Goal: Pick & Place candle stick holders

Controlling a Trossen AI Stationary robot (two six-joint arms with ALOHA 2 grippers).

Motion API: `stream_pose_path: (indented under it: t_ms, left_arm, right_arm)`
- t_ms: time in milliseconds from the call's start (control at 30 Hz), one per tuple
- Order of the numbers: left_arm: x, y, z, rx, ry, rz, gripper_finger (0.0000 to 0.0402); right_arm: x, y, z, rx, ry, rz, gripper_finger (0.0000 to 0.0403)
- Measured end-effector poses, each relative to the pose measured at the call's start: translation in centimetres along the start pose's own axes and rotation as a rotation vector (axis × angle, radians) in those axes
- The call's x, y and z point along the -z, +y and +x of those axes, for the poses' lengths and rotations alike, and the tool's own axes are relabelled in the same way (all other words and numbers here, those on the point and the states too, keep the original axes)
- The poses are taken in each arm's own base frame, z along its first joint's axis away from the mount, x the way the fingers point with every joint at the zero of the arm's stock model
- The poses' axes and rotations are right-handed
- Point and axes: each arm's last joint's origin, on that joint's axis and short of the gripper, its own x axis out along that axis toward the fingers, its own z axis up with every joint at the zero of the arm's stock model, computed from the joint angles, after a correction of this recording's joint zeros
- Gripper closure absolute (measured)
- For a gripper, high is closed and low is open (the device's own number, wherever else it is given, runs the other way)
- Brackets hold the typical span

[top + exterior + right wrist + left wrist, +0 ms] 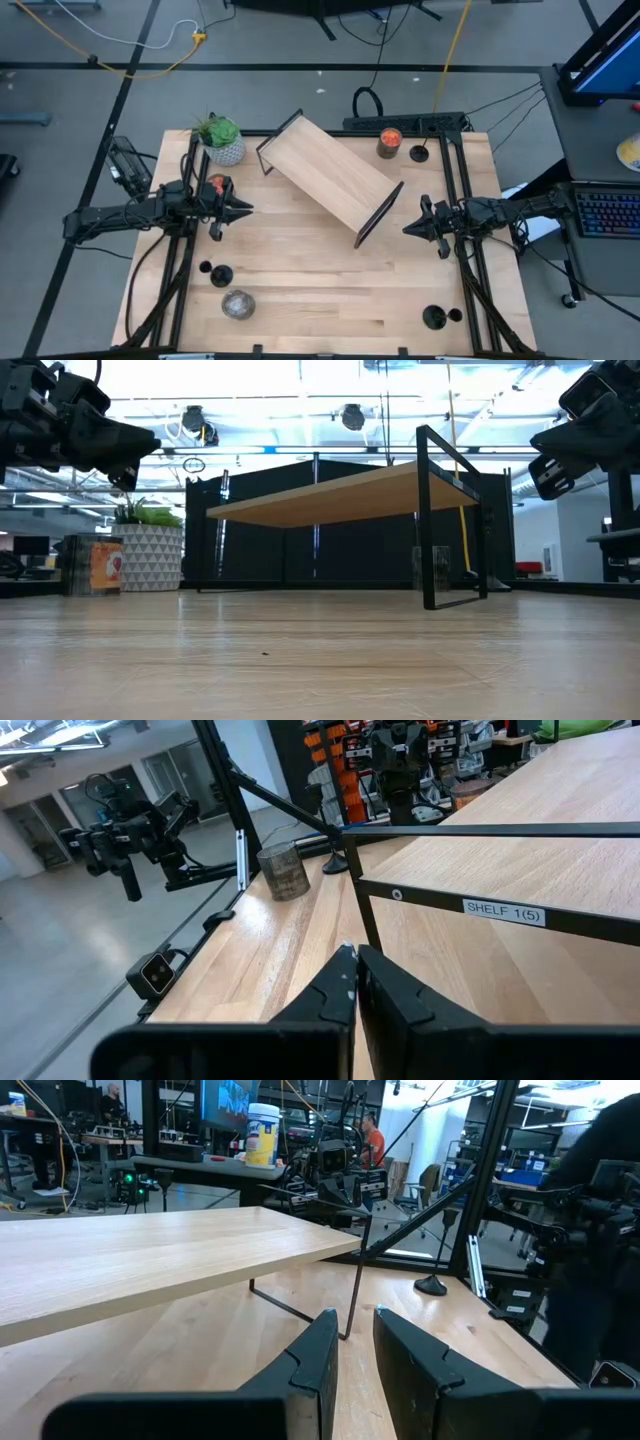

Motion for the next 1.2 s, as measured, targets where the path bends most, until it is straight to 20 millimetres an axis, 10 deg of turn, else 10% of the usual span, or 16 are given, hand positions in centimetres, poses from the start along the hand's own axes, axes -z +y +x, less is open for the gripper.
stream_pose_path:
  t_ms: [800, 1200]
  left_arm:
    - [0.0, 0.0, 0.0, 0.000, 0.000, 0.000, 0.0330]
    - [0.0, 0.0, 0.0, -0.002, -0.002, 0.007, 0.0330]
  right_arm:
    - [-0.8, 0.2, 0.0, -0.018, -0.094, 0.003, 0.0396]
    - [-4.5, 0.4, -1.2, 0.189, -0.556, 0.039, 0.0397]
